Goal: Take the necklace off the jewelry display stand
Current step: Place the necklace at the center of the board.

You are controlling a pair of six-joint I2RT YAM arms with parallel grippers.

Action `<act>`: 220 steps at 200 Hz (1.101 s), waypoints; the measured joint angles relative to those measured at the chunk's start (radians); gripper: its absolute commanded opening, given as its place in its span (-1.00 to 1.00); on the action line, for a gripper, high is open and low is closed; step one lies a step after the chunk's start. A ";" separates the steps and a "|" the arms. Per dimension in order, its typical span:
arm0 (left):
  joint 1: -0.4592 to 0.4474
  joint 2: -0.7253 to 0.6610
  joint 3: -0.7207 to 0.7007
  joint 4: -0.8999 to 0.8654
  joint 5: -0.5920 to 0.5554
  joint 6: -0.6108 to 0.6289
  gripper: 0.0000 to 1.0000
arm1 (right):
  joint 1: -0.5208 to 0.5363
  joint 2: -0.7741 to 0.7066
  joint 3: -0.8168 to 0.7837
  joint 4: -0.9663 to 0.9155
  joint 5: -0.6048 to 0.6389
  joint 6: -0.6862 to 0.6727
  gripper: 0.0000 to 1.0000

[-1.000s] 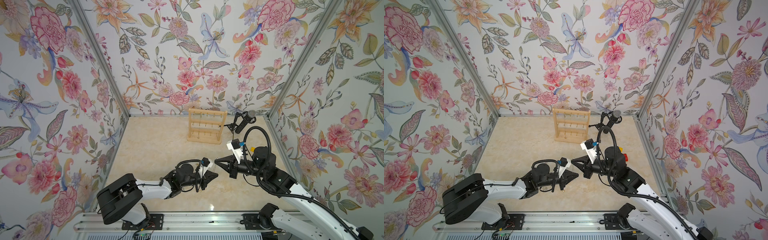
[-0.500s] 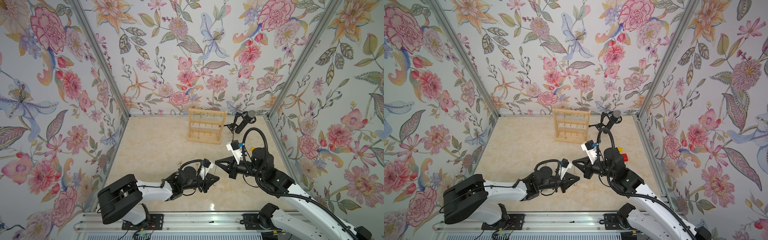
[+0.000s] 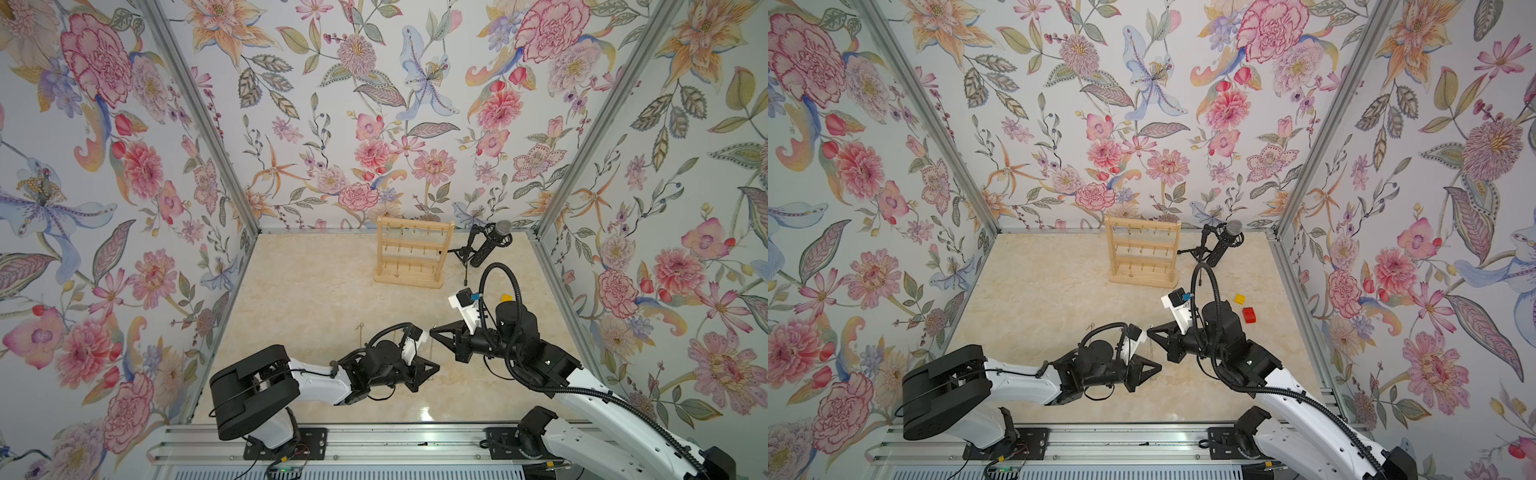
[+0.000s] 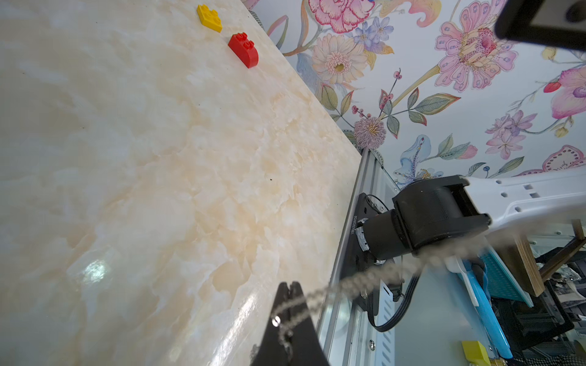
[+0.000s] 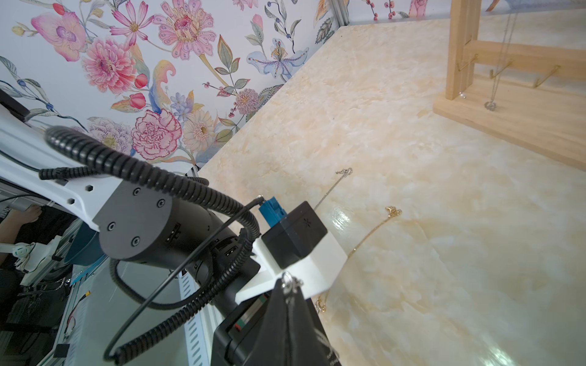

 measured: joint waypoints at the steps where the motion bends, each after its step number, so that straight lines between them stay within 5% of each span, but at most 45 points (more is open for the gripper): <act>1: 0.000 0.001 0.000 0.000 0.000 -0.001 -1.00 | 0.000 0.000 -0.001 0.000 0.000 0.000 -1.00; 220: -0.026 0.144 -0.025 0.002 -0.030 -0.222 -1.00 | 0.068 0.072 -0.182 0.058 0.113 0.069 -1.00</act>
